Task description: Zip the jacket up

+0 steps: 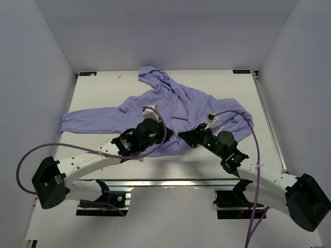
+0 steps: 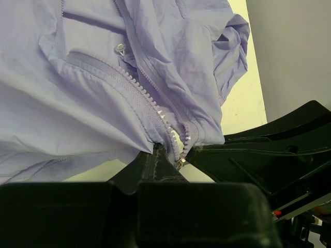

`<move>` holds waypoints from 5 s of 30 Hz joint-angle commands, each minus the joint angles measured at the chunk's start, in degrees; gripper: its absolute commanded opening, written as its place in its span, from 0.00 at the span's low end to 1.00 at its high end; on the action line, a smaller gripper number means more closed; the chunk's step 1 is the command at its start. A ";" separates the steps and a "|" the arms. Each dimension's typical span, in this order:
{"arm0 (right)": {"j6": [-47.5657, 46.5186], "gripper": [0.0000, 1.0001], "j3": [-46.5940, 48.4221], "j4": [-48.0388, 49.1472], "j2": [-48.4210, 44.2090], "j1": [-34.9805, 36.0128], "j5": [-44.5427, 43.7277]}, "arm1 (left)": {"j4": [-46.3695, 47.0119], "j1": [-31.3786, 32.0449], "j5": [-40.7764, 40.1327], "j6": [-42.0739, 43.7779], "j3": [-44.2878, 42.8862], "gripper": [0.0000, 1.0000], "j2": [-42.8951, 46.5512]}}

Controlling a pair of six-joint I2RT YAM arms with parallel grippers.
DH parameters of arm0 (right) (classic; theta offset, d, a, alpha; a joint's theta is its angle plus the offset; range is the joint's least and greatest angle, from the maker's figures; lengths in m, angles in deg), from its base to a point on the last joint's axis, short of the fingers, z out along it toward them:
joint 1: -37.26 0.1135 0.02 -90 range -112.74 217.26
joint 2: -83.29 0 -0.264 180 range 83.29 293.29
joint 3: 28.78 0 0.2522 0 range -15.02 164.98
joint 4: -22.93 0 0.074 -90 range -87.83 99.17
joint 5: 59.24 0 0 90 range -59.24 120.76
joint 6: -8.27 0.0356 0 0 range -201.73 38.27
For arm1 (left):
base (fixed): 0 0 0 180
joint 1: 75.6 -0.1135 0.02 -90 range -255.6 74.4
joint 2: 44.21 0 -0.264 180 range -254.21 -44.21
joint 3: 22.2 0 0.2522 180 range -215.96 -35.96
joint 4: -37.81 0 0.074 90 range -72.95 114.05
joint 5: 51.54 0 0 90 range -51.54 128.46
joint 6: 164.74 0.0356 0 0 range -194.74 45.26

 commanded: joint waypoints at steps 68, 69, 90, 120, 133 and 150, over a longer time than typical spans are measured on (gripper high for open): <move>5.93 0.00 -3.49 9.93 -2.88 5.77 -14.35 | -0.47 1.53 6.01 0.28 -2.77 0.00 -2.29; 6.45 0.00 -3.49 10.01 -2.79 5.77 -14.87 | -0.55 1.71 5.93 0.19 -2.60 0.00 -2.21; 7.95 0.00 1.52 -2.03 -4.02 4.81 -10.14 | -3.81 4.52 6.80 3.78 -4.00 0.00 -4.49; 5.67 0.00 5.13 -20.91 -8.77 3.84 -3.46 | -15.40 12.61 -3.47 6.08 -12.61 0.08 -10.20; 13.84 0.00 -0.50 -17.15 -8.94 3.84 1.91 | -18.48 12.34 -8.93 3.80 -8.93 0.57 -2.39; 18.41 0.00 -4.90 -8.71 -10.17 3.84 3.32 | 16.49 -1.36 22.78 -5.61 22.95 0.97 21.25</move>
